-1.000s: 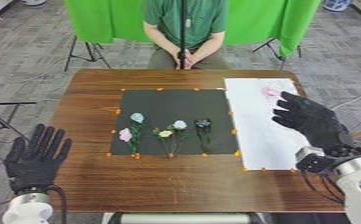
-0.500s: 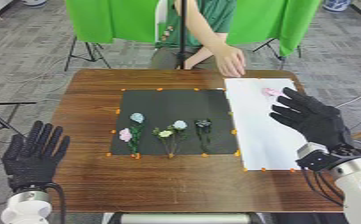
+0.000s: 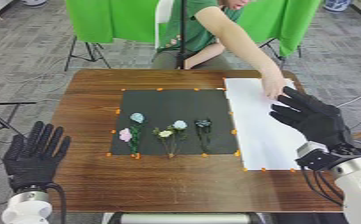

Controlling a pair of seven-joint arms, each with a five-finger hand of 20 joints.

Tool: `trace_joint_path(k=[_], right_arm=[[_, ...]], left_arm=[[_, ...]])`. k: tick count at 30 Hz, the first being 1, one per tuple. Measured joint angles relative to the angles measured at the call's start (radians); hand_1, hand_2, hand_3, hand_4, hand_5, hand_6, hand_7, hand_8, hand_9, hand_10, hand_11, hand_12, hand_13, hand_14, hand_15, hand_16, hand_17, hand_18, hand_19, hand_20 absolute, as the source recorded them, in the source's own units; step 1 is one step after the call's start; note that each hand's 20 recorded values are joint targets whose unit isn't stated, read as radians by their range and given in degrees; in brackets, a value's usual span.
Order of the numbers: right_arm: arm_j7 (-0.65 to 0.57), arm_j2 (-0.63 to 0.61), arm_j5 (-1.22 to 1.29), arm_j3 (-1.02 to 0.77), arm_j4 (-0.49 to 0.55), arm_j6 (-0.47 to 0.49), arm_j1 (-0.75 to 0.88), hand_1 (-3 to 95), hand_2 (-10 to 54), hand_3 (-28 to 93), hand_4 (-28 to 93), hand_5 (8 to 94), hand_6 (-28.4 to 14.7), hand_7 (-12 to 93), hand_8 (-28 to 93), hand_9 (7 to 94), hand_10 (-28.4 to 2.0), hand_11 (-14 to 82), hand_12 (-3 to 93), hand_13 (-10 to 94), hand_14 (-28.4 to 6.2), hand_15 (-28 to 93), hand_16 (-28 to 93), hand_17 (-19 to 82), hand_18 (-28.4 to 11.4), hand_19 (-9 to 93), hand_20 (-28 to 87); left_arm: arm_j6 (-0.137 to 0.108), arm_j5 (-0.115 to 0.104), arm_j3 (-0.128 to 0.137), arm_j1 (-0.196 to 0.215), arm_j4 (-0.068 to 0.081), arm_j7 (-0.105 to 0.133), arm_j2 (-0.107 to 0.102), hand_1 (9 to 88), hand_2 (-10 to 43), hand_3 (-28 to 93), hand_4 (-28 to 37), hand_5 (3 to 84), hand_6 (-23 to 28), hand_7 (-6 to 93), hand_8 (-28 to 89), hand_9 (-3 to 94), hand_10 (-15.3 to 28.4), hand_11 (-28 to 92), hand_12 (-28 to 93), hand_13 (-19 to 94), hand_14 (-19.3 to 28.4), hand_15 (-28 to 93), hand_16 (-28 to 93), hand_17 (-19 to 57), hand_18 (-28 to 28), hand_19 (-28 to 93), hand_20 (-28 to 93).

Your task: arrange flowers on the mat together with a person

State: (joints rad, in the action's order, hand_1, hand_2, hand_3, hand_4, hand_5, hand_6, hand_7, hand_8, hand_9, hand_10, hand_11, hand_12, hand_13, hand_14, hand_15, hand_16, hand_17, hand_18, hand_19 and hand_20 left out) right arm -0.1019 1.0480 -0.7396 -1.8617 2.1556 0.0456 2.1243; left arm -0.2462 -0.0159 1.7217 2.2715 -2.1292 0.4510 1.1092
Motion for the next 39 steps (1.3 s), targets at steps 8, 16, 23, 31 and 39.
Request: trace_joint_path(k=[8,16,23,31,39], right_arm=[[-0.025,0.006,-0.003,-0.009,0.006,0.001,0.006,22.9,9.5,79,-27,42.3,-3.0,15,-11,42.0,-13.0,5.3,13.6,35,-15.6,10,21,9,-18.8,32,15],[-0.03,-0.006,-0.021,-0.015,-0.002,-0.005,-0.01,23.0,9.6,79,-27,42.6,-2.9,15,-11,42.3,-13.0,5.6,13.5,35,-15.5,10,21,9,-18.8,32,14],[-0.032,-0.009,-0.039,0.002,-0.014,0.003,-0.046,23.1,9.6,79,-27,42.8,-2.9,15,-11,42.3,-12.9,5.6,13.5,35,-15.6,10,21,9,-18.7,33,14],[-0.038,-0.015,-0.043,0.03,-0.031,0.003,-0.058,23.0,9.6,79,-27,42.6,-2.9,15,-11,42.2,-12.9,5.6,13.5,35,-15.6,10,21,9,-18.7,33,14],[-0.055,-0.015,-0.055,0.049,-0.037,0.022,-0.075,22.9,9.5,79,-27,42.7,-2.8,15,-11,42.3,-12.7,5.7,13.5,35,-15.8,10,21,9,-18.8,33,14]], left_arm=[[0.0,-0.002,0.003,0.004,0.0,-0.008,0.007,25.6,16.1,75,-28.3,43.4,7.6,18.0,-13,39.1,12.1,20,5,30,14.5,28,-8,-7.1,15.9,40,11],[0.015,0.023,-0.028,-0.043,0.018,-0.006,0.003,25.4,16.1,76,-28.3,43.6,7.6,17.9,-13,39.2,12.2,20,5,30,14.6,28,-8,-7.1,15.9,40,11],[0.014,0.016,-0.026,-0.035,0.014,-0.007,0.004,25.7,16.1,76,-28.3,43.7,7.7,17.7,-12,39.2,12.2,20,5,30,14.6,28,-8,-7.2,15.9,40,11],[0.014,0.015,-0.033,-0.048,0.019,-0.013,0.003,25.8,15.9,76,-28.3,43.6,7.7,17.7,-12,38.9,12.1,20,5,29,14.5,28,-8,-7.2,15.9,40,11],[0.014,0.012,-0.041,-0.053,0.02,-0.012,-0.006,25.8,15.6,76,-28.3,42.6,7.9,17.5,-12,37.9,12.0,20,5,29,14.5,28,-8,-7.2,15.9,40,11]])
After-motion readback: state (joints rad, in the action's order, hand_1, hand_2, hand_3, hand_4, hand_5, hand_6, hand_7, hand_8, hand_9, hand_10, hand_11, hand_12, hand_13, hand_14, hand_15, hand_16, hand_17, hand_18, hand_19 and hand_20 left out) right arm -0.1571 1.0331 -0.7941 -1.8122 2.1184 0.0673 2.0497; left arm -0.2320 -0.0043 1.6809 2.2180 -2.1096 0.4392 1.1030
